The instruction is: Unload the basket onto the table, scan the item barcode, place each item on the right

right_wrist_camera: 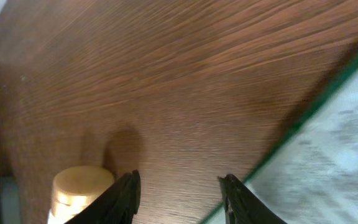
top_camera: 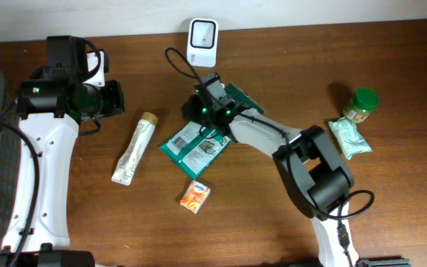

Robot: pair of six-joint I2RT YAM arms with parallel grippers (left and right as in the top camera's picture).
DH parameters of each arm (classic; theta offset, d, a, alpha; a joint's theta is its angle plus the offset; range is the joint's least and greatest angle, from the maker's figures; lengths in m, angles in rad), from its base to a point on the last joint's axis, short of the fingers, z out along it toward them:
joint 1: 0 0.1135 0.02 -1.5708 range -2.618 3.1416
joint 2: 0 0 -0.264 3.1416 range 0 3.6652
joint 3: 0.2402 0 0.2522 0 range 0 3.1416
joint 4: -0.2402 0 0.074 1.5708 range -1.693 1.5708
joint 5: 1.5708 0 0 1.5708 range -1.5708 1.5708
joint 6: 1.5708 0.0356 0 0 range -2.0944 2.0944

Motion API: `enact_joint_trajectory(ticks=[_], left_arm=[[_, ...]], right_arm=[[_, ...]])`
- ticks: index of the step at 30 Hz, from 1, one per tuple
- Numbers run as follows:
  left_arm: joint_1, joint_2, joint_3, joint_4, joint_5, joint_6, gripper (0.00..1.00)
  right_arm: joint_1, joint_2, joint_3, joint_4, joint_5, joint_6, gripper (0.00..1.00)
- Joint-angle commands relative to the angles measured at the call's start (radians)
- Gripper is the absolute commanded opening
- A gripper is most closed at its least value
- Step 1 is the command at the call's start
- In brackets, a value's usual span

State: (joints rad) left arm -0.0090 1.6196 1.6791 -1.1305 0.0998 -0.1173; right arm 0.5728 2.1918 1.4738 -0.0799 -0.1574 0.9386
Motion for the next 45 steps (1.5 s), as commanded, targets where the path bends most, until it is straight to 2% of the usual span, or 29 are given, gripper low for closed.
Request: enact_joint_trajectory(ticks=[1, 6, 7, 11, 15, 19, 24, 25, 27, 32, 36, 40, 42, 45], left_arm=[[0.004, 0.002, 0.004, -0.001, -0.004, -0.009, 0.04], [0.004, 0.002, 0.004, -0.002, -0.004, -0.009, 0.05], [0.004, 0.002, 0.004, -0.005, -0.004, -0.009, 0.05], [0.004, 0.002, 0.004, -0.006, -0.004, -0.009, 0.05], [0.003, 0.002, 0.004, -0.006, -0.003, -0.009, 0.05], [0.002, 0.002, 0.003, -0.006, 0.017, -0.009, 0.04], [-0.038, 0.013, 0.003, -0.006, 0.019, -0.009, 0.03], [-0.053, 0.022, 0.003, -0.005, 0.02, -0.009, 0.04], [-0.08, 0.047, 0.003, -0.001, 0.026, -0.009, 0.03], [-0.154, 0.137, 0.003, 0.038, 0.171, -0.009, 0.0], [-0.229, 0.224, 0.003, 0.08, 0.251, -0.008, 0.0], [-0.292, 0.328, 0.003, 0.117, 0.391, 0.022, 0.0], [-0.325, 0.394, 0.003, 0.139, 0.409, 0.021, 0.0], [-0.351, 0.455, 0.003, 0.169, 0.409, 0.021, 0.0]], right_arm=[[0.045, 0.033, 0.009, 0.028, 0.016, 0.034, 0.41], [0.083, 0.085, 0.009, 0.024, 0.008, 0.073, 0.41], [0.088, 0.087, 0.009, -0.003, -0.01, 0.072, 0.37], [0.077, 0.082, 0.011, -0.09, -0.092, -0.036, 0.35], [0.008, 0.048, 0.064, -0.349, -0.163, -0.185, 0.35], [-0.085, 0.037, 0.183, -0.673, -0.163, -0.407, 0.36], [-0.172, 0.038, 0.206, -0.871, -0.098, -0.56, 0.36], [-0.185, 0.036, 0.208, -0.893, -0.107, -0.57, 0.4], [-0.218, 0.026, 0.249, -0.967, -0.166, -0.624, 0.41], [-0.303, -0.03, 0.443, -1.169, -0.187, -0.696, 0.41], [-0.42, -0.053, 0.48, -1.243, -0.188, -0.723, 0.4], [-0.541, -0.048, 0.396, -1.271, -0.192, -0.772, 0.39], [-0.596, -0.048, 0.328, -1.258, -0.191, -0.778, 0.33], [-0.636, -0.048, 0.233, -1.213, -0.191, -0.778, 0.29]])
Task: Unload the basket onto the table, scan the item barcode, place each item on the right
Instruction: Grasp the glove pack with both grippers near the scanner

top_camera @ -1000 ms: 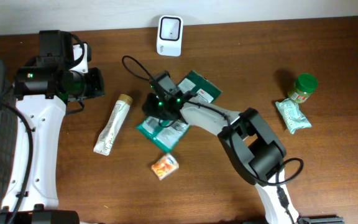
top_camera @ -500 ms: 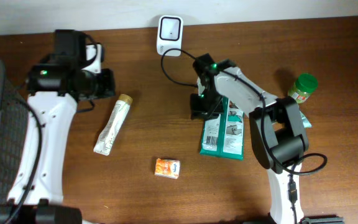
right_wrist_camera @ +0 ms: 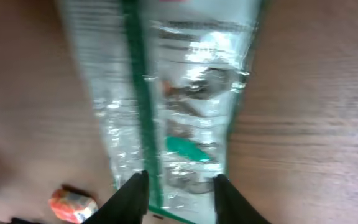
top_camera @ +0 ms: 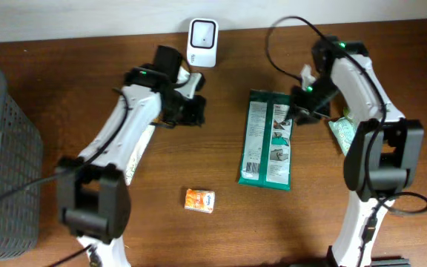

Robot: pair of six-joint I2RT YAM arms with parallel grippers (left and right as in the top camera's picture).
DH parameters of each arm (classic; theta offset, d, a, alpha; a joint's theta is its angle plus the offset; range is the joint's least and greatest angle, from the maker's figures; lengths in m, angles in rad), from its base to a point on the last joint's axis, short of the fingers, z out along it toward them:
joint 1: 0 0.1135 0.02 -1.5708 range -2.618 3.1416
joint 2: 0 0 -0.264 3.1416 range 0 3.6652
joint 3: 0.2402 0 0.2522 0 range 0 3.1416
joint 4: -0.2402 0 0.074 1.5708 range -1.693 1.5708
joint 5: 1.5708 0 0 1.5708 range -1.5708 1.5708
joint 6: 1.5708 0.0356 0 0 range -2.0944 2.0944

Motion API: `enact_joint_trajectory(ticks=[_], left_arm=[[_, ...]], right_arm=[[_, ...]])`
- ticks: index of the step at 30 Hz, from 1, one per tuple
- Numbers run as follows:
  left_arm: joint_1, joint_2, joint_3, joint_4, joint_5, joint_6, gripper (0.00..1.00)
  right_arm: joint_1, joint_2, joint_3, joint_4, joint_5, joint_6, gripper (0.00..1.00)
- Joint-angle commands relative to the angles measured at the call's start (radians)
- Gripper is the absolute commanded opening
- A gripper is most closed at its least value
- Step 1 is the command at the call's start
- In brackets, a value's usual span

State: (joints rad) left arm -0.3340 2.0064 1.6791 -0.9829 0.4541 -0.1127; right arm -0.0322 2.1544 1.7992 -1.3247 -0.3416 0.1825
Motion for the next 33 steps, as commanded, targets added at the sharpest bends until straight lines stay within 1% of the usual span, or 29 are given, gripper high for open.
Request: enact_joint_trajectory(ticks=[1, 2, 6, 9, 12, 14, 17, 19, 21, 22, 23, 26, 29, 31, 32, 33], left_arm=[[-0.03, 0.081, 0.003, 0.029, 0.055, 0.017, 0.0], [-0.032, 0.096, 0.003, 0.037, 0.055, 0.017, 0.0], [-0.032, 0.105, 0.003, 0.043, 0.015, 0.021, 0.0], [-0.032, 0.105, 0.003, 0.046, 0.013, 0.093, 0.0], [-0.032, 0.105, 0.003, 0.046, 0.013, 0.157, 0.0], [-0.032, 0.105, 0.003, 0.046, 0.013, 0.16, 0.0], [-0.032, 0.105, 0.003, 0.047, 0.013, 0.158, 0.0], [-0.032, 0.108, 0.003, 0.048, 0.013, 0.121, 0.0], [-0.032, 0.119, 0.003, 0.06, 0.012, 0.056, 0.0], [-0.032, 0.129, 0.003, 0.067, 0.0, 0.001, 0.0], [-0.032, 0.141, 0.003, 0.07, -0.024, -0.081, 0.0], [-0.032, 0.192, 0.003, 0.116, -0.002, -0.2, 0.0], [-0.032, 0.226, 0.003, 0.152, 0.019, -0.259, 0.0], [-0.032, 0.253, 0.003, 0.164, 0.029, -0.284, 0.0], [-0.032, 0.266, 0.003, 0.164, 0.032, -0.284, 0.0], [-0.032, 0.273, 0.002, 0.163, 0.032, -0.284, 0.0]], right_arm=[[-0.037, -0.01, -0.123, 0.05, -0.006, -0.022, 0.28], [-0.04, -0.01, -0.164, 0.077, -0.008, -0.021, 0.25], [-0.031, -0.01, -0.264, 0.171, -0.086, -0.021, 0.22], [0.018, -0.01, -0.313, 0.269, -0.126, -0.022, 0.23], [0.094, -0.002, -0.331, 0.345, -0.126, -0.051, 0.23], [0.146, -0.001, -0.33, 0.387, -0.126, -0.074, 0.23], [0.187, -0.001, -0.33, 0.418, -0.128, -0.055, 0.24], [0.185, -0.002, -0.325, 0.416, -0.153, -0.051, 0.32], [0.167, -0.002, -0.314, 0.402, -0.2, -0.051, 0.36], [0.159, -0.002, -0.309, 0.397, -0.221, -0.051, 0.36], [0.145, -0.002, -0.307, 0.398, -0.256, -0.05, 0.36], [0.109, -0.002, -0.307, 0.391, -0.295, -0.017, 0.37], [0.09, -0.001, -0.307, 0.373, -0.294, -0.017, 0.37], [0.069, -0.002, -0.307, 0.328, -0.298, -0.023, 0.36], [0.058, -0.002, -0.307, 0.316, -0.316, -0.062, 0.33], [0.049, -0.002, -0.307, 0.308, -0.346, -0.117, 0.33]])
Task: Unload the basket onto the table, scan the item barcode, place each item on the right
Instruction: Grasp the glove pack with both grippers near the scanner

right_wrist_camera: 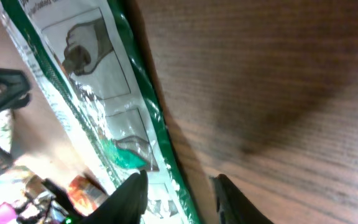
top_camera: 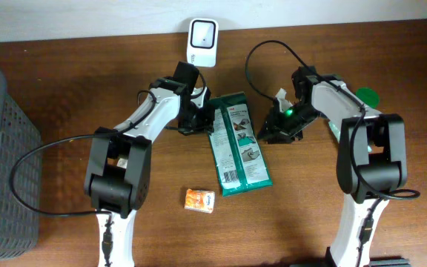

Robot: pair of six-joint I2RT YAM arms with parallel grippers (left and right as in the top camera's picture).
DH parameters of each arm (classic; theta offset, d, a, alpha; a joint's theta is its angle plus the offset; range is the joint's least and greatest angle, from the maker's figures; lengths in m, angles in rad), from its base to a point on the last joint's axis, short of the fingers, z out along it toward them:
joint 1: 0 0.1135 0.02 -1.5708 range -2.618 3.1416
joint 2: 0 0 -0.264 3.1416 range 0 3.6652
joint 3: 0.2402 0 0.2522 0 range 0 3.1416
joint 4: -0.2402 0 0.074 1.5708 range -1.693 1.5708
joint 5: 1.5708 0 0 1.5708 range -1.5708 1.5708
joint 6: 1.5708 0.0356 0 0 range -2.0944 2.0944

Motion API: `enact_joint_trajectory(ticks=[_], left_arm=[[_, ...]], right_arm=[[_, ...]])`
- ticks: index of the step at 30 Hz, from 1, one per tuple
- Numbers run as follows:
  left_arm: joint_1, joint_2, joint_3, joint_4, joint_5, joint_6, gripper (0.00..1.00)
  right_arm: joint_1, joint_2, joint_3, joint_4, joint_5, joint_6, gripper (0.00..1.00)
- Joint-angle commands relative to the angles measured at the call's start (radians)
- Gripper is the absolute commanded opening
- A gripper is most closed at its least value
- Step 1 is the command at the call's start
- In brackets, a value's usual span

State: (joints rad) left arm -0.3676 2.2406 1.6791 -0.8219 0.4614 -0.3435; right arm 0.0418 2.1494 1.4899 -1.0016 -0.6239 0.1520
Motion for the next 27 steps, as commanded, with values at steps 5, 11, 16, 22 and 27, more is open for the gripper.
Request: enact_joint_trajectory(ticks=[5, 11, 16, 22, 27], left_arm=[[0.001, 0.096, 0.001, 0.009, 0.024, -0.053, 0.0], [0.001, 0.114, -0.007, 0.014, 0.025, -0.053, 0.0], [0.001, 0.114, -0.007, 0.018, 0.025, -0.053, 0.0], [0.002, 0.114, -0.007, 0.016, 0.025, -0.052, 0.0], [0.002, 0.114, -0.007, 0.018, 0.021, -0.051, 0.0]], right_arm=[[-0.069, 0.004, -0.01, -0.076, -0.132, -0.272, 0.37], [0.024, 0.004, -0.101, 0.05, -0.133, -0.232, 0.38], [0.081, 0.019, -0.185, 0.233, -0.227, -0.126, 0.46], [0.121, 0.049, -0.186, 0.335, -0.267, -0.083, 0.32], [0.101, 0.048, -0.182, 0.342, -0.267, -0.084, 0.15]])
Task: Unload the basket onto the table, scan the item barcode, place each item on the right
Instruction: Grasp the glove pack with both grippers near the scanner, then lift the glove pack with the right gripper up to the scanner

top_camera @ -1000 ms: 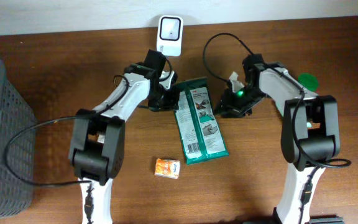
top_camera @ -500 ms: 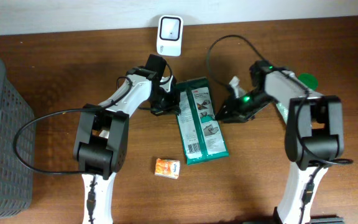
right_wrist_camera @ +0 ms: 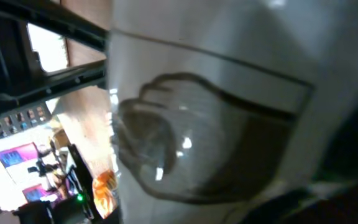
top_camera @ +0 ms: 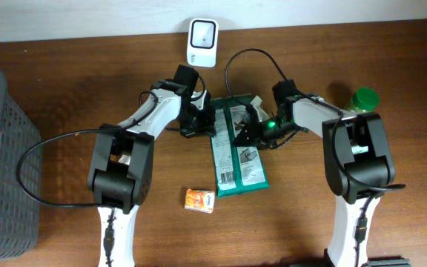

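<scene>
A green and white packet lies lengthwise at the table's centre, printed side up, below the white scanner. My left gripper sits against the packet's upper left edge. My right gripper is over the packet's upper right part. Neither view shows how their jaws stand. In the right wrist view the packet's printed drawing fills the frame from very close, and no fingers can be made out. No barcode can be made out in either view.
A small orange packet lies in front of the green one, and it shows as an orange blur in the wrist view. A grey basket stands at the left edge. A green-lidded jar is at the right.
My right gripper has moved left, from beside the packet's right edge to over its upper right part. The wrist view is now filled by the packet's print. The left gripper has barely moved.
At first the packet lay crumpled under my right gripper, with the left arm far off left. Then it lay flat right of centre, with my left gripper near the scanner. Later it was at the centre with the left gripper at its corner. Now both grippers are at its upper end.
</scene>
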Robot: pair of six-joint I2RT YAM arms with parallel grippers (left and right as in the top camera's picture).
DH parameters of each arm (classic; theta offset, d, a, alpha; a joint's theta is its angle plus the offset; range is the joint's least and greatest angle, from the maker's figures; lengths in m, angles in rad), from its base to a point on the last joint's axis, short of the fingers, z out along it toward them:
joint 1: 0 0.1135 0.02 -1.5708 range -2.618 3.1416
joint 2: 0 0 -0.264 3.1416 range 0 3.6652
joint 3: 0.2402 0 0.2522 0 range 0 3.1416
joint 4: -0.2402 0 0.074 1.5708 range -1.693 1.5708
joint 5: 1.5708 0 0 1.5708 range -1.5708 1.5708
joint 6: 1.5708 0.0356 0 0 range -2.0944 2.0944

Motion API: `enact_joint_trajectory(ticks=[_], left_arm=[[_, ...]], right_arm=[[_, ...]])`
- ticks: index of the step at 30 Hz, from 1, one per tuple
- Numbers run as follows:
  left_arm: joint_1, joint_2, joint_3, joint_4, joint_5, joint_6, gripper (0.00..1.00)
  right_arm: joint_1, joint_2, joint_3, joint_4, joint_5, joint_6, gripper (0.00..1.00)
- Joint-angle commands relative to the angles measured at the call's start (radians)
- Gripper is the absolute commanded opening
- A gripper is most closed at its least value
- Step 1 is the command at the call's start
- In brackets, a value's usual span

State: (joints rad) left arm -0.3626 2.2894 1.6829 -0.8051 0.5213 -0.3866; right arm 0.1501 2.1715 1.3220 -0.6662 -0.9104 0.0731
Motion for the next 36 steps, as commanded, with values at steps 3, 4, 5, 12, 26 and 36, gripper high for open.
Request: enact_joint_trajectory(ticks=[3, 4, 5, 12, 26, 36], left_arm=[[0.002, 0.058, 0.001, -0.016, -0.035, 0.059, 0.0], [0.007, 0.048, 0.012, -0.028, -0.034, 0.09, 0.0], [0.013, 0.036, 0.024, -0.042, -0.035, 0.111, 0.0], [0.12, -0.2, 0.163, -0.183, -0.05, 0.183, 0.0], [0.253, -0.587, 0.18, -0.403, -0.444, 0.224, 0.13], [0.345, -0.587, 0.18, -0.416, -0.529, 0.224, 0.82]], right_arm=[[-0.008, 0.02, -0.014, 0.035, -0.022, -0.006, 0.04], [-0.008, 0.015, -0.014, 0.043, -0.032, -0.008, 0.04], [-0.008, 0.01, -0.014, 0.048, -0.037, -0.008, 0.04], [-0.014, -0.174, -0.007, 0.026, -0.037, -0.003, 0.04], [-0.169, -0.741, -0.007, 0.055, -0.209, 0.3, 0.04], [-0.147, -0.816, -0.008, 0.094, 0.148, 0.298, 0.04]])
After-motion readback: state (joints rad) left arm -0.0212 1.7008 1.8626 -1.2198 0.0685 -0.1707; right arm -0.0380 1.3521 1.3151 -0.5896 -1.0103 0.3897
